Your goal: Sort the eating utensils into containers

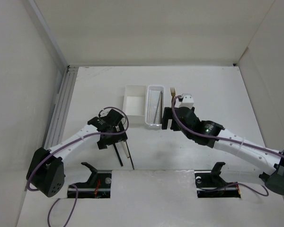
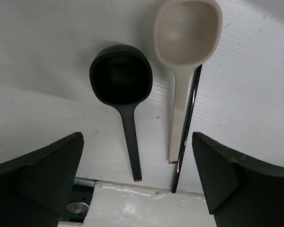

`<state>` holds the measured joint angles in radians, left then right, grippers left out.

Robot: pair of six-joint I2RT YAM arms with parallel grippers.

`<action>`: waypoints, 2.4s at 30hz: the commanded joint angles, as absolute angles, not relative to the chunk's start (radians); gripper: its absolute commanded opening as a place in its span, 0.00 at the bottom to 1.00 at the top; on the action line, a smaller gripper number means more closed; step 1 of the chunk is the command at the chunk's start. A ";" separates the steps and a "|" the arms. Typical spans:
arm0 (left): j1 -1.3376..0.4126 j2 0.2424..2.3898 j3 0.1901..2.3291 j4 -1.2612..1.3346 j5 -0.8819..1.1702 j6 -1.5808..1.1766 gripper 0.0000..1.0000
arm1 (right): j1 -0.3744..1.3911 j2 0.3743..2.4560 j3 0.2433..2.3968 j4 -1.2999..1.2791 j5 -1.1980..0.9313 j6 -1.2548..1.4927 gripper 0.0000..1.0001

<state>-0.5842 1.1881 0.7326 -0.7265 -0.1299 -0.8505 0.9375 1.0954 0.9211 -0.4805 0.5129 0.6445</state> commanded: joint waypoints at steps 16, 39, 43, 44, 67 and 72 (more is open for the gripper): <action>-0.561 1.110 0.631 -0.604 -0.048 -0.871 0.99 | 0.946 1.278 1.069 -0.505 0.545 0.548 0.97; -0.552 1.177 0.560 -0.476 -0.002 -0.804 0.99 | 0.946 1.212 1.000 -0.474 0.525 0.503 0.97; -0.543 1.163 0.517 -0.423 0.032 -0.805 0.99 | 0.946 1.221 1.000 -0.474 0.525 0.503 0.97; -0.543 1.154 0.517 -0.423 0.041 -0.805 0.99 | 0.946 1.232 1.000 -0.474 0.525 0.503 0.97; -0.515 1.203 0.583 -0.537 0.014 -0.834 0.38 | 0.946 1.243 1.032 -0.483 0.525 0.503 0.97; -0.515 1.203 0.637 -0.604 0.014 -0.825 0.35 | 0.946 1.243 1.032 -0.483 0.525 0.514 0.97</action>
<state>-0.5194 1.2030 0.5797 -0.5167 0.0292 -0.8307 0.9375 1.2686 0.9997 -0.5087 0.5152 0.5125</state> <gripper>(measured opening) 0.351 0.972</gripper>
